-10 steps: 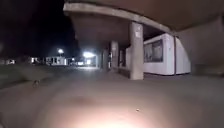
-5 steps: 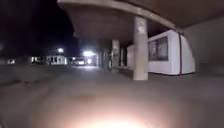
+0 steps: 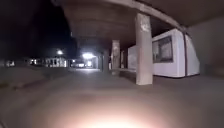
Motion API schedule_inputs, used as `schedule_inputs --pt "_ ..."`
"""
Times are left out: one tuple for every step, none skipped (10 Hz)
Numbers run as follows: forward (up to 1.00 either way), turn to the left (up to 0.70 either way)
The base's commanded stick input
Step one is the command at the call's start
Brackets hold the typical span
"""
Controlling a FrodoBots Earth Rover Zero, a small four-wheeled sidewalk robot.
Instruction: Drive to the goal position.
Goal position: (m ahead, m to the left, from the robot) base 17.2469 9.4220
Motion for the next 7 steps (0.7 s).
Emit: schedule_inputs --pt "1.00 0.06" --pt "1.00 0.05" --pt "1.00 0.05" --pt "1.00 0.06" --pt "1.00 0.06" --pt "1.00 0.08" --pt "1.00 0.10"
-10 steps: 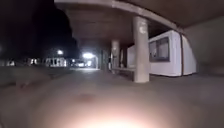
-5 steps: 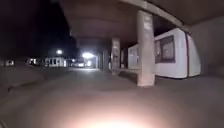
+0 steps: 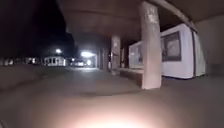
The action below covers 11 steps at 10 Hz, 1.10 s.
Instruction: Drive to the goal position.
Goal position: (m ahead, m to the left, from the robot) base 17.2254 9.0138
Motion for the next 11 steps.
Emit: schedule_inputs --pt "1.00 0.10" --pt "1.00 0.10" --pt "1.00 0.10" --pt "1.00 0.10" --pt "1.00 0.10" --pt "1.00 0.10" --pt "1.00 0.10" --pt "1.00 0.10" --pt "1.00 0.10" --pt "1.00 0.10" --pt "1.00 0.10"
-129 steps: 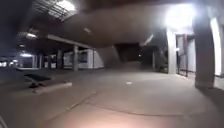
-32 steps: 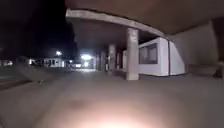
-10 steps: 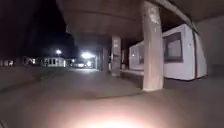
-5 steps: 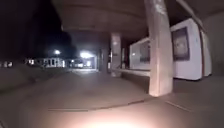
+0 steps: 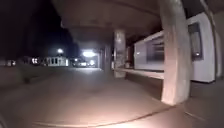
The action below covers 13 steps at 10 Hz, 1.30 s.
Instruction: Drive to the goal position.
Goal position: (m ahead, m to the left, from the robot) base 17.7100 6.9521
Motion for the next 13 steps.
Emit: schedule_inputs --pt "1.00 0.10" --pt "1.00 0.10" --pt "1.00 0.10" --pt "1.00 0.10" --pt "1.00 0.10" --pt "1.00 0.10" --pt "1.00 0.10" --pt "1.00 0.10" --pt "1.00 0.10" --pt "1.00 0.10" --pt "1.00 0.10" --pt "1.00 0.10" --pt "1.00 0.06"
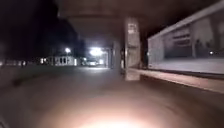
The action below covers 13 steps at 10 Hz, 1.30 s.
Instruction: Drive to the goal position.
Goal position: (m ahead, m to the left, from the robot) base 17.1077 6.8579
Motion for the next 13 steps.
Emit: schedule_inputs --pt "1.00 0.02" --pt "1.00 0.01" --pt "1.00 0.00" --pt "1.00 0.00" --pt "1.00 0.00" --pt "1.00 0.00" --pt "1.00 0.00" --pt "1.00 0.00" --pt "1.00 0.00" --pt "1.00 0.00" --pt "1.00 0.00" --pt "1.00 0.00" --pt "1.00 0.00"
